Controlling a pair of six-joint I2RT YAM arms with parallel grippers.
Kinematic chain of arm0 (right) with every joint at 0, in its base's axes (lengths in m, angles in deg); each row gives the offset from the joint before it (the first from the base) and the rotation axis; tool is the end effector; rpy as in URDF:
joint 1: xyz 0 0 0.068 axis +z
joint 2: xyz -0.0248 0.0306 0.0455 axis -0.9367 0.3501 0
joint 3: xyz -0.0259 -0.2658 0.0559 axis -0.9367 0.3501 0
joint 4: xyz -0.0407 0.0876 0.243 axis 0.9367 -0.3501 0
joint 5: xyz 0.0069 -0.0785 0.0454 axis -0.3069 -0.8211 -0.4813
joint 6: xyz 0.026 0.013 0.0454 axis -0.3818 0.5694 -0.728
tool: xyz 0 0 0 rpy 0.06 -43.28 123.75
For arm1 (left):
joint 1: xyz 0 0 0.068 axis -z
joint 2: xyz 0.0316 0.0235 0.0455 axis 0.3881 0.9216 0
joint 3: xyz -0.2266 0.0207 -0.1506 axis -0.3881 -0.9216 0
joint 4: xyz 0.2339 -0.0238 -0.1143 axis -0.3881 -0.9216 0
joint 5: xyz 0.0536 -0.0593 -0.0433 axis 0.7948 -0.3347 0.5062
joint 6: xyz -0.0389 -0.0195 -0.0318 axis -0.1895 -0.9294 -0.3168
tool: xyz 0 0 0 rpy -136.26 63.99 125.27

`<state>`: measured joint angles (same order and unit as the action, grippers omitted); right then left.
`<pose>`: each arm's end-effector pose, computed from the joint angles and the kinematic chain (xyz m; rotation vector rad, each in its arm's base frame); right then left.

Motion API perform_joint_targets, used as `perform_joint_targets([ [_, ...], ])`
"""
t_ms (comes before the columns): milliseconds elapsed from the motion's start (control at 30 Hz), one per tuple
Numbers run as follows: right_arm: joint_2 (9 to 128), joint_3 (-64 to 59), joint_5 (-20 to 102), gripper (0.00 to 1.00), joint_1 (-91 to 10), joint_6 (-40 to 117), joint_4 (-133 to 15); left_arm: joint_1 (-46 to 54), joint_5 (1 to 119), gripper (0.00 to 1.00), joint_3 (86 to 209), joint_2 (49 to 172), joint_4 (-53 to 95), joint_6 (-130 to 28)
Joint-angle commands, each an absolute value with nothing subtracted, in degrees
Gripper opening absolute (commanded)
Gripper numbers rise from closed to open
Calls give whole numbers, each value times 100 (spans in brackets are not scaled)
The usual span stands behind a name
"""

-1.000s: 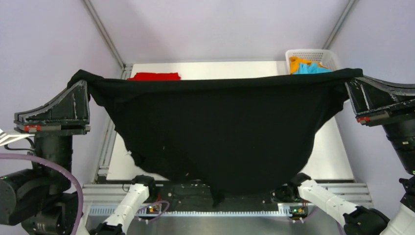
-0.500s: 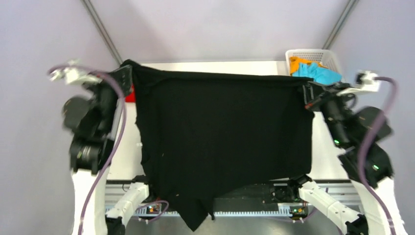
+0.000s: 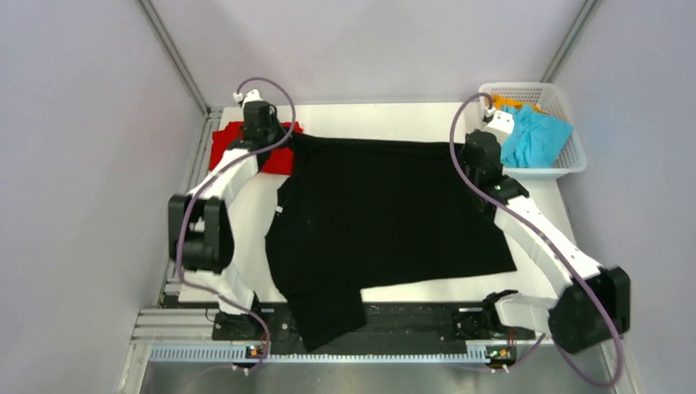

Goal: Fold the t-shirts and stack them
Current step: Flatten out the tshirt

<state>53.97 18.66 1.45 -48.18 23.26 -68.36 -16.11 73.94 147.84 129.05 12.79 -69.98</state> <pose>0.2509 0.0775 0.3235 0.3754 1.8585 -0.0399 0.3837 -0.0417 0.2897 -0.4915 2.0122 -0.3069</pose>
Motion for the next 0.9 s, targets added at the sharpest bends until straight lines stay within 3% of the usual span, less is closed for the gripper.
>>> perform_joint_targets([
  [0,6596,1645,688,0,-5556,2358,-5066,-1664,7443,3,16279,14244,2013,-6747],
  [67,7423,1187,782,6,-5808,2468,-4831,-1659,7425,22,17468,15135,1564,-6704],
  [133,8301,454,859,11,-5967,2698,-4832,-1659,7306,48,18718,16025,963,-6609],
  [167,8670,-90,860,17,-6001,2814,-4958,-1659,7239,63,19320,16386,695,-6609],
  [200,8984,-557,926,27,-6015,2940,-5212,-1653,7153,83,19752,16680,550,-6602],
  [233,9203,-952,949,39,-6010,2976,-5510,-1657,7044,97,20103,16894,483,-6601],
  [300,9367,-1344,1101,62,-6003,2968,-5995,-1651,6879,99,20357,17036,448,-6587],
  [367,9214,-1223,1325,96,-5994,2942,-6009,-1638,6874,99,20126,16844,470,-6643],
  [667,7839,520,2934,99,-5735,2660,-5861,-1264,7101,99,17839,15124,612,-6644],
  [867,7413,1580,3302,99,-5297,2451,-5426,-1202,6477,99,16942,14985,1086,-7315],
])
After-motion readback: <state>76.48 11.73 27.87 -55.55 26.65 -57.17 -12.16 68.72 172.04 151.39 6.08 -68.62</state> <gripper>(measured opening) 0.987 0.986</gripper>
